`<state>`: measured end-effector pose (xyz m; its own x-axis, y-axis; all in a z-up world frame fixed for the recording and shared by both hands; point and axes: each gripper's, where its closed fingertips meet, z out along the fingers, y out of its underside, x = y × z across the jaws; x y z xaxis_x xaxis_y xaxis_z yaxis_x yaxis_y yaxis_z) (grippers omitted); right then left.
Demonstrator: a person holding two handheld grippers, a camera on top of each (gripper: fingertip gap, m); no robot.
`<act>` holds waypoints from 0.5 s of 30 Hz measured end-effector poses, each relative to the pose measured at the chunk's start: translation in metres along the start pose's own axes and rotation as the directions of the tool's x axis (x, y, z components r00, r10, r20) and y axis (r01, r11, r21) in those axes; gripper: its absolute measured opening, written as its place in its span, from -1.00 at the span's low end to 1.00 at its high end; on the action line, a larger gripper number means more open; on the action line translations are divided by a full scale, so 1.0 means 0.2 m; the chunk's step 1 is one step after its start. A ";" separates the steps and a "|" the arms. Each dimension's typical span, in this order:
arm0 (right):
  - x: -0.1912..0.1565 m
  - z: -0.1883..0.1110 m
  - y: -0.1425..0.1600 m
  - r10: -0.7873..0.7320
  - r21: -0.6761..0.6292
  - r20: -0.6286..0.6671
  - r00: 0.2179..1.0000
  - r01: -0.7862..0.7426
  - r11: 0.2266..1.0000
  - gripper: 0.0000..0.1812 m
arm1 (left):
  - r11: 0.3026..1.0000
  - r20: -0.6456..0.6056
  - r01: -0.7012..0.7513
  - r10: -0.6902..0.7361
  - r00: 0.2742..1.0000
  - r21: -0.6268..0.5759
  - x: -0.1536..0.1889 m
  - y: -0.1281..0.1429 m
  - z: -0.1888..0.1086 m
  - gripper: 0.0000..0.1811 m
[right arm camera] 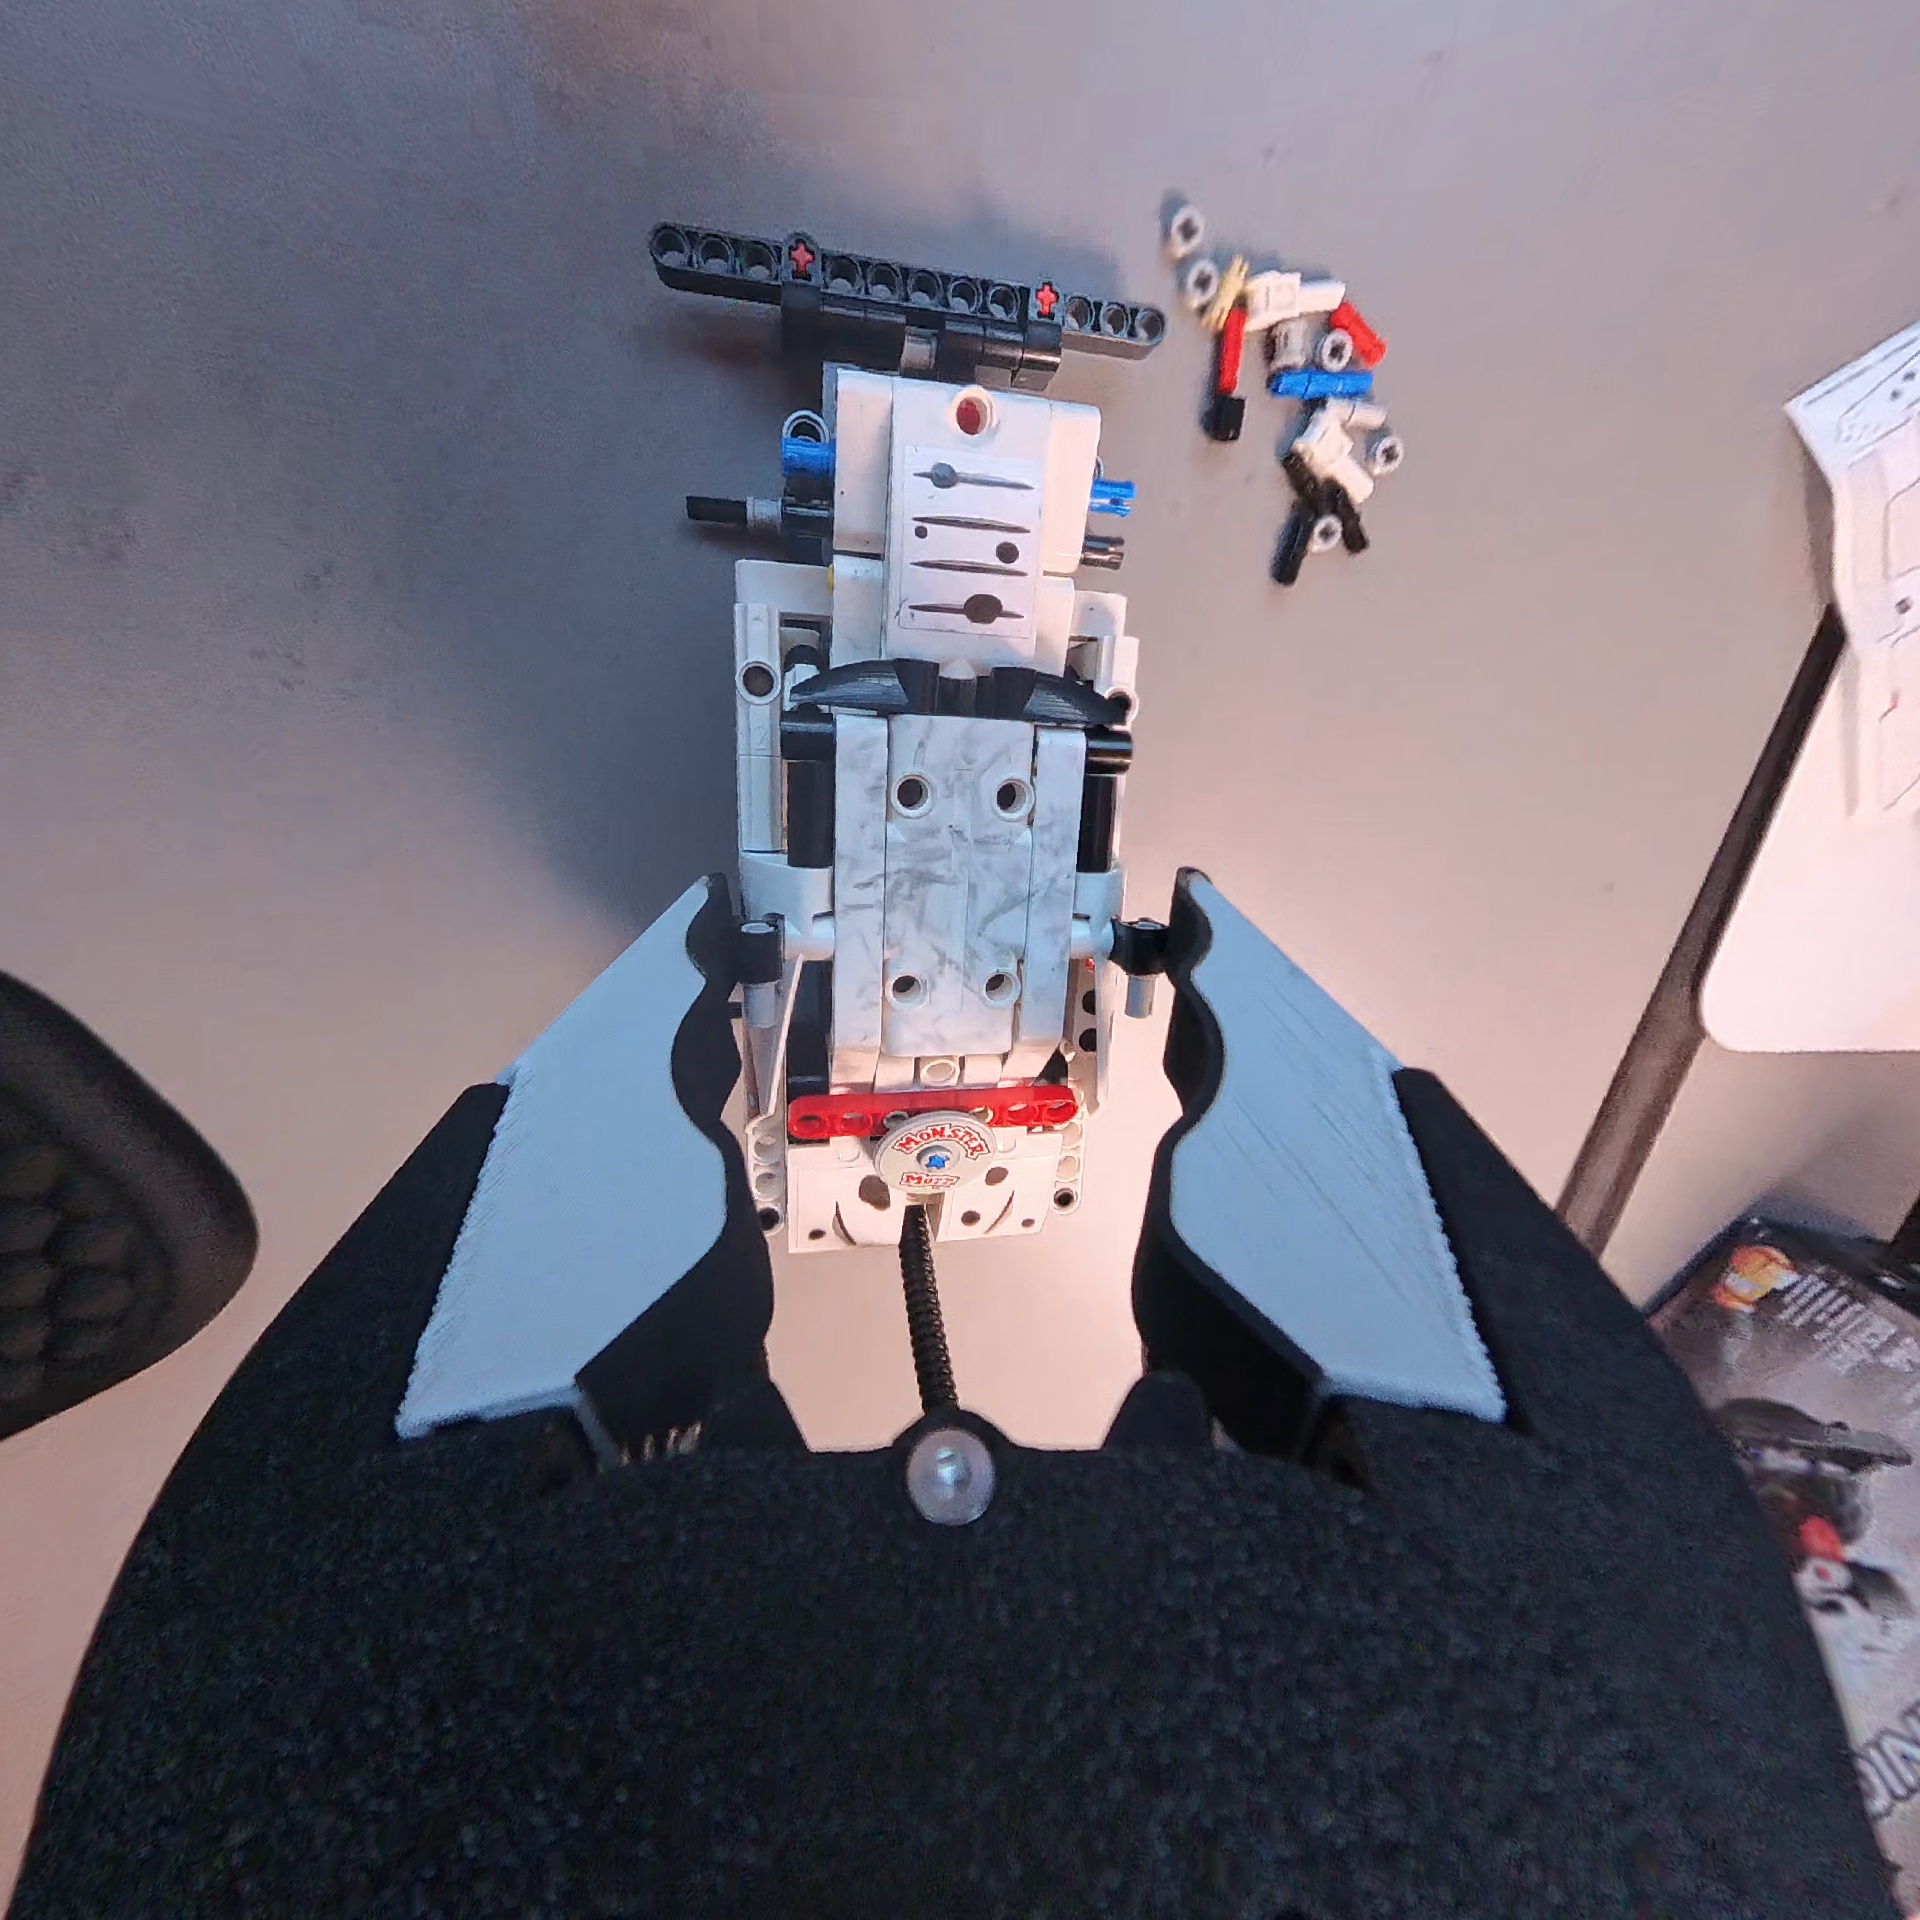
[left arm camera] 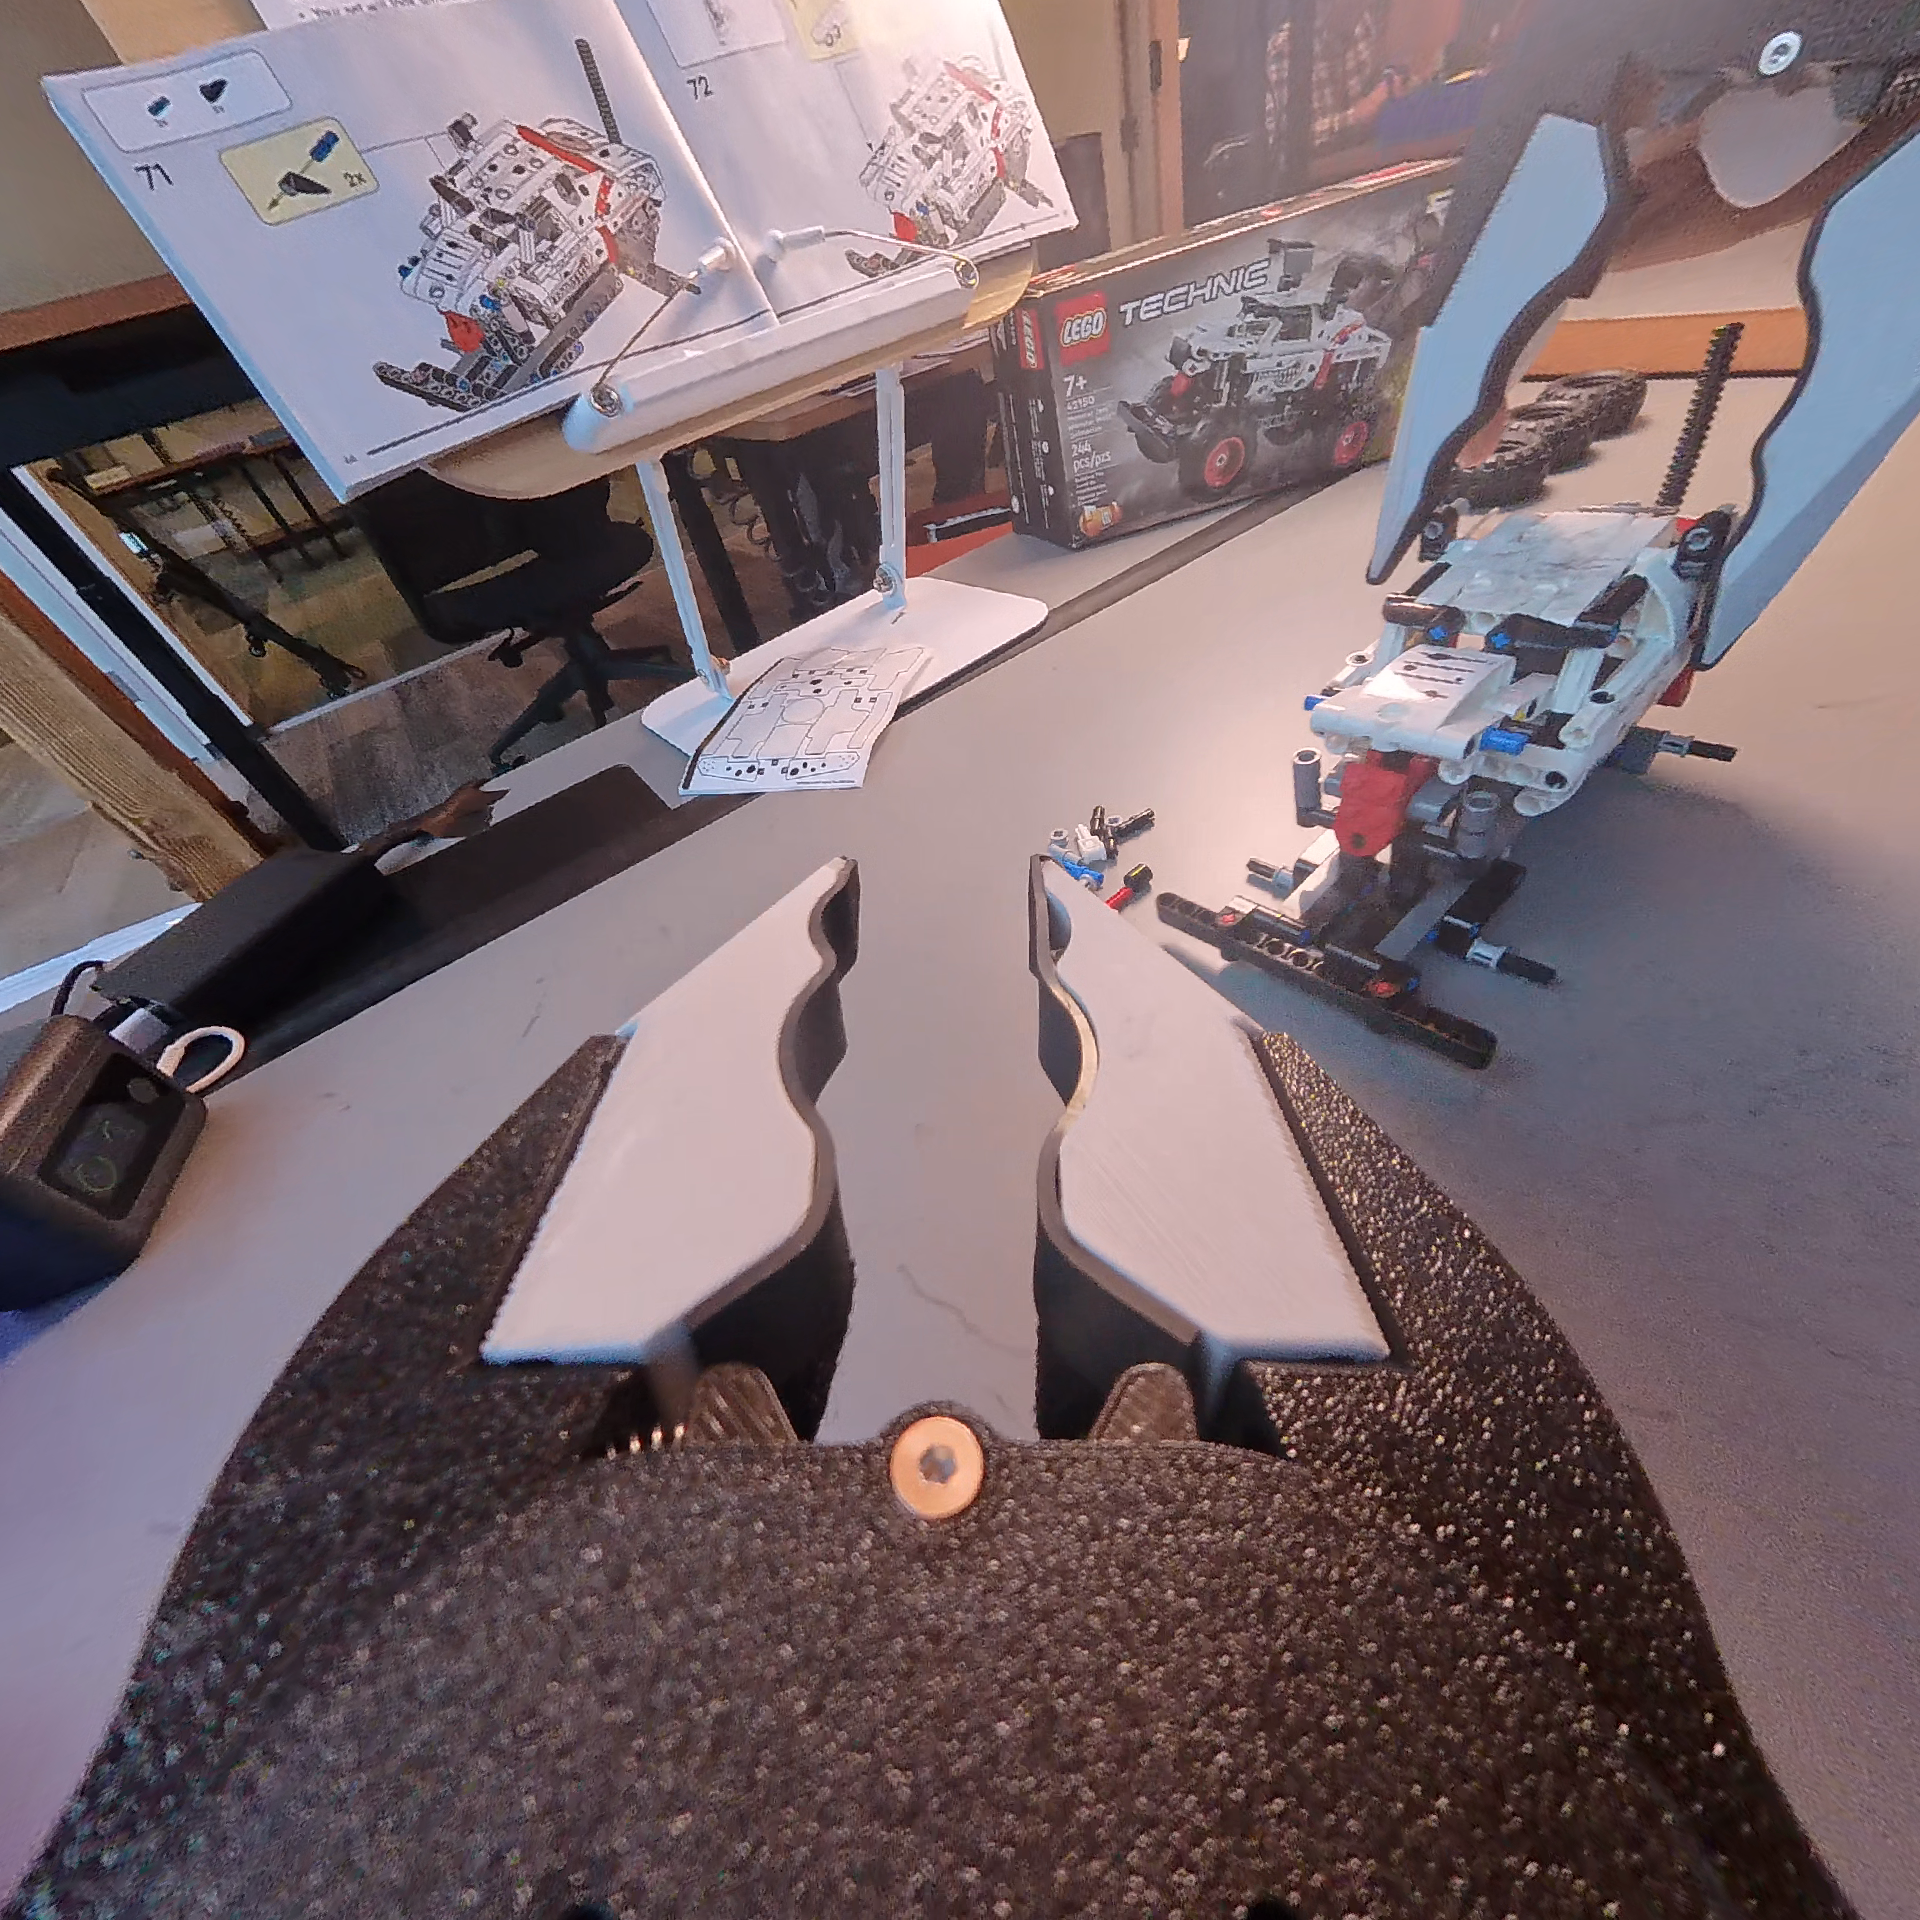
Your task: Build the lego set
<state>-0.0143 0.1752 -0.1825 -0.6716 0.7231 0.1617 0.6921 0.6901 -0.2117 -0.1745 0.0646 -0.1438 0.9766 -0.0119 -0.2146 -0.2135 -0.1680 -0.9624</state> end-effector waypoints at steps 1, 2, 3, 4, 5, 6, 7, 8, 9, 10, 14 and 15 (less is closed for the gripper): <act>-0.02 -0.01 0.02 0.010 0.002 0.002 1.000 -0.010 1.000 -0.08 | 1.000 0.000 0.002 -0.002 1.000 -0.001 0.00 0.00 0.00 -0.65; -0.03 -0.02 0.04 0.019 0.006 0.003 1.000 -0.019 1.000 -0.08 | 1.000 0.000 0.003 -0.003 1.000 -0.002 0.00 0.00 0.00 -0.65; -0.06 -0.03 0.06 0.023 0.014 0.007 1.000 -0.023 1.000 -0.08 | 1.000 0.003 0.004 -0.004 1.000 0.003 0.00 0.00 -0.01 -0.65; -0.08 -0.03 0.07 0.028 0.025 0.010 1.000 -0.028 0.999 -0.08 | 1.000 0.004 0.003 -0.003 1.000 0.008 0.00 -0.01 -0.01 -0.66; -0.10 -0.04 0.08 0.033 0.035 0.010 0.999 -0.034 0.999 -0.08 | 1.000 0.005 0.002 -0.002 1.000 0.008 0.00 -0.01 -0.01 -0.66; -0.12 -0.05 0.09 0.036 0.041 0.008 0.999 -0.036 0.998 -0.08 | 1.000 0.008 0.003 -0.003 1.000 0.006 0.00 -0.01 -0.02 -0.66; -0.13 -0.07 0.11 0.037 0.046 0.004 0.999 -0.038 0.998 -0.08 | 1.000 0.010 0.004 -0.004 1.000 0.005 -0.01 -0.01 -0.02 -0.67; -0.13 -0.08 0.13 0.043 0.050 -0.002 0.999 -0.043 0.998 -0.08 | 1.000 0.012 0.006 -0.006 1.000 0.001 -0.01 0.00 -0.02 -0.67; -0.12 -0.10 0.15 0.050 0.052 -0.011 0.999 -0.050 0.997 -0.08 | 1.000 0.015 0.008 -0.008 1.000 -0.003 -0.01 0.00 -0.02 -0.67; -0.10 -0.12 0.18 0.059 0.057 -0.021 0.998 -0.058 0.997 -0.08 | 1.000 0.018 0.011 -0.010 1.000 -0.007 -0.01 0.01 -0.02 -0.66; 0.05 -0.18 0.30 0.098 0.058 -0.064 0.993 -0.094 0.994 -0.09 | 1.000 0.025 0.004 -0.003 1.000 -0.016 -0.01 0.02 -0.01 -0.66; 0.10 -0.18 0.33 0.099 0.050 -0.078 0.992 -0.095 0.994 -0.08 | 1.000 0.026 0.000 0.001 1.000 -0.019 -0.01 0.02 -0.01 -0.66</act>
<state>0.0271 0.2363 -0.1575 -0.5770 0.7881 0.2145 0.7390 0.6156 -0.2738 -0.1771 0.0616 -0.1463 0.9755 0.0137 -0.2194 -0.2131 -0.1871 -0.9590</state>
